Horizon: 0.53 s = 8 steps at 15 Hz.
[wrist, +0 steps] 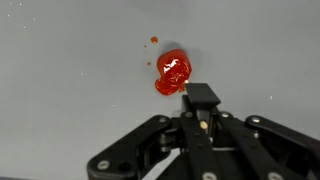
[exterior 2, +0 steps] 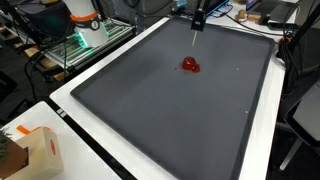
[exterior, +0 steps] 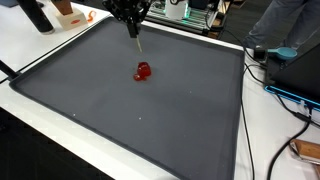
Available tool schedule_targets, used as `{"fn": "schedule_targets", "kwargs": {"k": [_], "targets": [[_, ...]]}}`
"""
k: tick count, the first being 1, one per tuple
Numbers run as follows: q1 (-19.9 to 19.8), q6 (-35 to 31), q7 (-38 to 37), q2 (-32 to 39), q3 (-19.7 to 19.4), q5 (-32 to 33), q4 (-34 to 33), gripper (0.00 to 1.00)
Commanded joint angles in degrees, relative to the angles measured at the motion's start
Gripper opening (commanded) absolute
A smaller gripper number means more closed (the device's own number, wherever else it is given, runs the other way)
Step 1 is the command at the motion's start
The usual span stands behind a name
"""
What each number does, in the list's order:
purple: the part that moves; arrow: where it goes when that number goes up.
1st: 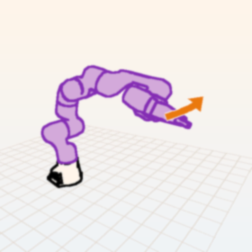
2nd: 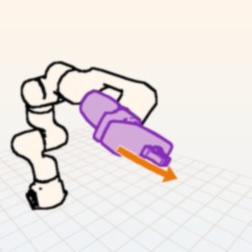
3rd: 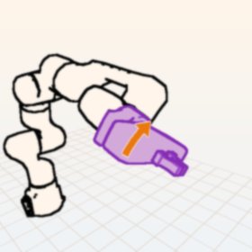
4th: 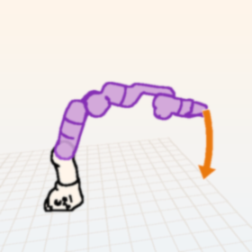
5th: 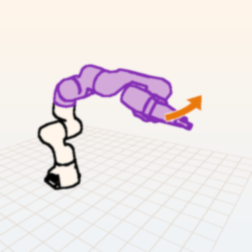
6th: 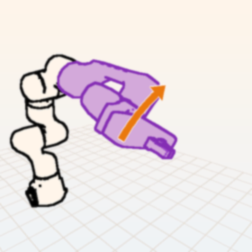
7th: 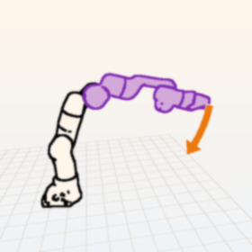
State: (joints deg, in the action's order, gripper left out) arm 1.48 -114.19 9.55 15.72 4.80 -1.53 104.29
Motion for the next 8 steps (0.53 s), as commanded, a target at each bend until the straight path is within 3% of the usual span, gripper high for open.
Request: {"fn": "schedule_targets", "kwargs": {"k": [1, 8], "targets": [[-0.7, -2.2, 2.4, 0.1, -0.6, -0.9, 2.7, 0.03], [-3.3, -7.4, 8.7, 0.2, -0.5, -5.8, 6.9, 0.03]]}}
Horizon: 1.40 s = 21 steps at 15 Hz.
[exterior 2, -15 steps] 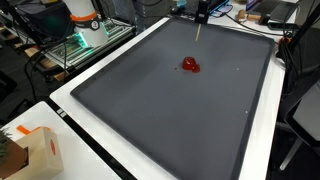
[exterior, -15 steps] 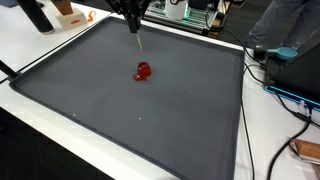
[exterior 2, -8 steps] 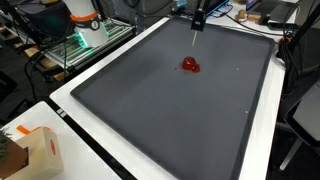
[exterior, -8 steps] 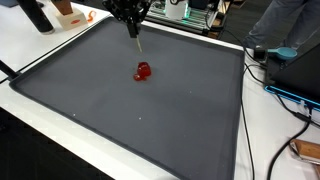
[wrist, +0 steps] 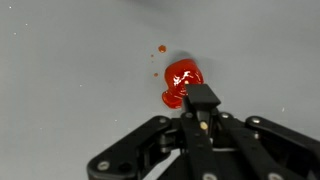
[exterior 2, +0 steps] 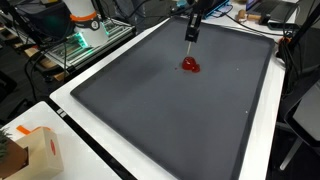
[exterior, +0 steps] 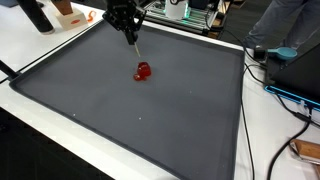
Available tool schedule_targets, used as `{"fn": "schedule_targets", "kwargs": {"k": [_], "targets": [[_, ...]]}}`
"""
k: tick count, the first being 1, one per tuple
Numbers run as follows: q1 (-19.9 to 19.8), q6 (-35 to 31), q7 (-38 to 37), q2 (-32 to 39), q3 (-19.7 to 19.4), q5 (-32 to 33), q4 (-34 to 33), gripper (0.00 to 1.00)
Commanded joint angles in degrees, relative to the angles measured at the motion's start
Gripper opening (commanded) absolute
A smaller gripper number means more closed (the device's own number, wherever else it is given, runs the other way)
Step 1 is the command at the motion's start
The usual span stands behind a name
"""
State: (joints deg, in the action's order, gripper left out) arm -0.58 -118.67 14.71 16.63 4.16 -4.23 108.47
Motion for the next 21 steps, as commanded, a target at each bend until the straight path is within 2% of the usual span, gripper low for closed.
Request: {"fn": "schedule_targets", "kwargs": {"k": [1, 10, 21], "targets": [[-1.6, -3.6, 4.4, -0.6, 0.2, -4.1, 3.1, 0.03], [-4.0, -5.9, 12.4, 1.2, 0.6, -11.5, 4.5, 0.03], [-4.7, -6.5, 13.9, 4.4, 0.7, -11.9, 3.8, 0.03]]}}
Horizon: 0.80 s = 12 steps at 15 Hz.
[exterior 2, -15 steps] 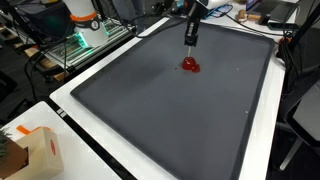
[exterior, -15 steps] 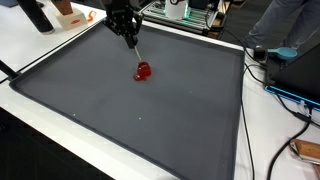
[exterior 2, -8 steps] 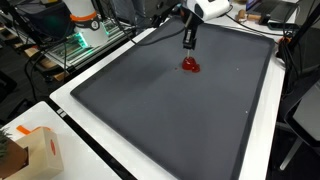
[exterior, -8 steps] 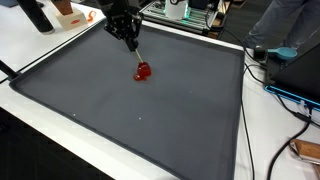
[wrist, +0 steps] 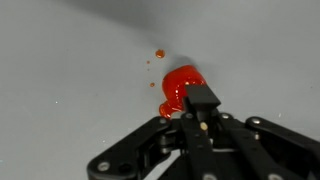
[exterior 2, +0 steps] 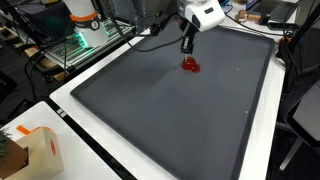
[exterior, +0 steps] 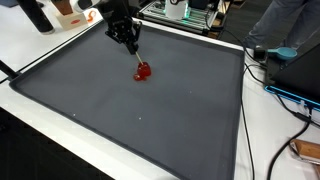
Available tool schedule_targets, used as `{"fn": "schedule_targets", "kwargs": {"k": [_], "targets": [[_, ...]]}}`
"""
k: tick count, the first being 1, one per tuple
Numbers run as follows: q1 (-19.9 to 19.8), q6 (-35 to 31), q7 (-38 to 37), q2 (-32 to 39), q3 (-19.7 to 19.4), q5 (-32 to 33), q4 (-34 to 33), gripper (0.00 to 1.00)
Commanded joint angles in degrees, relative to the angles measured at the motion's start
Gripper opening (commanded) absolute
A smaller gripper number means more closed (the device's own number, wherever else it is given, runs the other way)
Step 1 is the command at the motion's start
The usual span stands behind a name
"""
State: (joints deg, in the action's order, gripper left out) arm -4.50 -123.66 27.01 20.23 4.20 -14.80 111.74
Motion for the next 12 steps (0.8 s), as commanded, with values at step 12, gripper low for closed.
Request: {"fn": "schedule_targets", "kwargs": {"k": [12], "targets": [[-1.5, -2.2, 2.1, 4.2, 1.5, -1.8, -0.7, 0.03]]}}
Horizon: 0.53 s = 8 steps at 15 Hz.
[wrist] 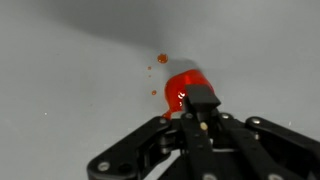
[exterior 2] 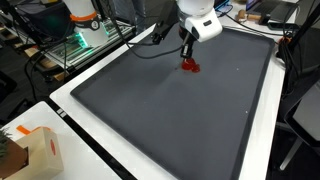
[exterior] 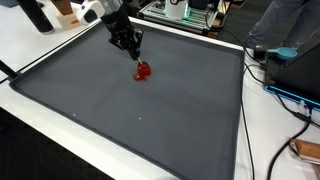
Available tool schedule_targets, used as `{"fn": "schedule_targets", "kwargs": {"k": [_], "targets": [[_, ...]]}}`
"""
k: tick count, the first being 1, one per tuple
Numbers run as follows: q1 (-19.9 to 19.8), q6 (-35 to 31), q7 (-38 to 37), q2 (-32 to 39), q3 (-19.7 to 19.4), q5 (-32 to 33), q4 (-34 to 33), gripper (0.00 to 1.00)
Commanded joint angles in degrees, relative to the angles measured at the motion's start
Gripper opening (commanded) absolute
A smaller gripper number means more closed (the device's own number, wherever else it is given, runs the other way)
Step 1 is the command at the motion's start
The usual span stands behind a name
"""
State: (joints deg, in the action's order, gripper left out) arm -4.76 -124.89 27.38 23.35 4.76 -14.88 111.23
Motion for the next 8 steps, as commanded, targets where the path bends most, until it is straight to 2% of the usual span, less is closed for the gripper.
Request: {"fn": "schedule_targets", "kwargs": {"k": [1, 8], "targets": [[-1.3, -1.0, 1.8, 1.2, 1.0, -1.8, -0.2, 0.03], [-1.7, -0.6, 0.8, 1.4, 1.0, -2.5, -0.4, 0.03]]}}
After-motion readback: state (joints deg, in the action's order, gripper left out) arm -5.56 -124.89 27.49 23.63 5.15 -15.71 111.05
